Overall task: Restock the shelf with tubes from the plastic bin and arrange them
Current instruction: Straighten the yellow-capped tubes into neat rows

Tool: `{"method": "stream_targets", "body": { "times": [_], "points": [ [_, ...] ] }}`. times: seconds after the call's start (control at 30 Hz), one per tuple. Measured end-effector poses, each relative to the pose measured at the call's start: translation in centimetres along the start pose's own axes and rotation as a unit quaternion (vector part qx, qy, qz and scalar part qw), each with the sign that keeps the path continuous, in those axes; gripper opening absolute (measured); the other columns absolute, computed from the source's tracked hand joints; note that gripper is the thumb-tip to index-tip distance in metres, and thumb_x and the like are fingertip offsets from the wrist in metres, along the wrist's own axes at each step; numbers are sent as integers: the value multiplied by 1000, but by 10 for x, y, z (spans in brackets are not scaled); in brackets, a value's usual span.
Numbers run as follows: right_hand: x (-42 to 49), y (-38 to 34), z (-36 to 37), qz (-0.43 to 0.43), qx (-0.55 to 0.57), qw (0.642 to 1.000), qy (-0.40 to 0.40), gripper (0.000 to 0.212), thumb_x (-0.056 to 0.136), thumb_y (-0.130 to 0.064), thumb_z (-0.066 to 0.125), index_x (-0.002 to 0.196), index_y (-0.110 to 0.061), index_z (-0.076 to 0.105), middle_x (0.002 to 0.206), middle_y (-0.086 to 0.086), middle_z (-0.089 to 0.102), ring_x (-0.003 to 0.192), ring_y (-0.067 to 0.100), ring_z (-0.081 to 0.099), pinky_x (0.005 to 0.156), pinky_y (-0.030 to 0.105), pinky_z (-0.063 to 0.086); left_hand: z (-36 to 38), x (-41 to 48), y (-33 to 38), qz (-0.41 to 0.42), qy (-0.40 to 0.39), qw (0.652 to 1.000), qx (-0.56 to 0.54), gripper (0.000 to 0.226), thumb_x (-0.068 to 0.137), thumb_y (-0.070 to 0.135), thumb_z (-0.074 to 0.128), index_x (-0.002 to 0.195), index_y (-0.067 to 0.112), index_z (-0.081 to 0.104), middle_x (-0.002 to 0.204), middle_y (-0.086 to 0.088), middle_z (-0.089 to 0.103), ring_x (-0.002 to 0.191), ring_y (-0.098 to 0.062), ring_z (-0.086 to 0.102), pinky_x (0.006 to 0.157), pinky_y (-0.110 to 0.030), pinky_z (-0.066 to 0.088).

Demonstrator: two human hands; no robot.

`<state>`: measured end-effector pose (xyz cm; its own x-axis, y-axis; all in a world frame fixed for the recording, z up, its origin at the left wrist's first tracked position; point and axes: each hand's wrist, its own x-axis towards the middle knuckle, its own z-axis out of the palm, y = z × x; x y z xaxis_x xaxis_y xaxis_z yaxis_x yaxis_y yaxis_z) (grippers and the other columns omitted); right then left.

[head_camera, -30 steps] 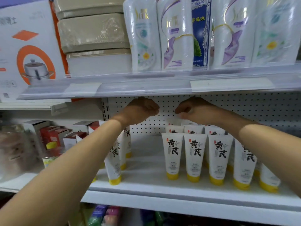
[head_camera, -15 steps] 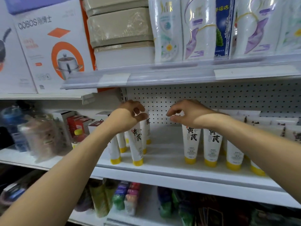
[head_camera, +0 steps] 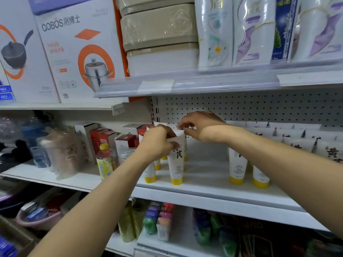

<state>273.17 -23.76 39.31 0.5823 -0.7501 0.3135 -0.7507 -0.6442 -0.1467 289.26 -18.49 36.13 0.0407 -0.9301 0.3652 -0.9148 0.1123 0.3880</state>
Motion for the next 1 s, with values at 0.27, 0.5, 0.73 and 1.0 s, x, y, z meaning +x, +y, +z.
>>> {"method": "stream_targets", "body": {
  "times": [0.27, 0.5, 0.73, 1.0],
  "points": [
    [-37, 36, -39, 71, -14, 995, -67, 26, 91, -41, 59, 113, -30, 67, 109, -13, 66, 97, 10, 62, 91, 30, 50, 22, 18, 21, 50, -10, 997, -63, 17, 77, 30, 78, 92, 27, 72, 94, 2, 71, 87, -17, 65, 78, -30, 54],
    [-60, 71, -44, 120, -31, 984, -132, 27, 86, -38, 66, 112, -28, 64, 101, -11, 68, 88, 7, 65, 85, 33, 55, 48, 40, 53, 86, -53, 987, -123, 21, 79, 17, 76, 99, 16, 72, 103, -8, 72, 96, -24, 67, 86, -38, 55],
    [-65, 79, -34, 103, -34, 988, -112, 9, 90, -28, 61, 94, -22, 66, 100, -7, 63, 91, 16, 62, 85, 41, 53, 50, 46, 59, 94, -73, 980, -159, 22, 80, 12, 75, 101, 14, 73, 101, -6, 73, 92, -22, 68, 85, -39, 57],
    [-65, 85, -31, 77, -4, 991, -113, 5, 89, -28, 60, 92, -32, 61, 106, -9, 59, 101, 17, 60, 90, 42, 50, 52, 44, 61, 96, -77, 975, -187, 19, 80, 9, 74, 98, 12, 73, 95, -9, 73, 87, -25, 68, 81, -39, 57]
  ]
}}
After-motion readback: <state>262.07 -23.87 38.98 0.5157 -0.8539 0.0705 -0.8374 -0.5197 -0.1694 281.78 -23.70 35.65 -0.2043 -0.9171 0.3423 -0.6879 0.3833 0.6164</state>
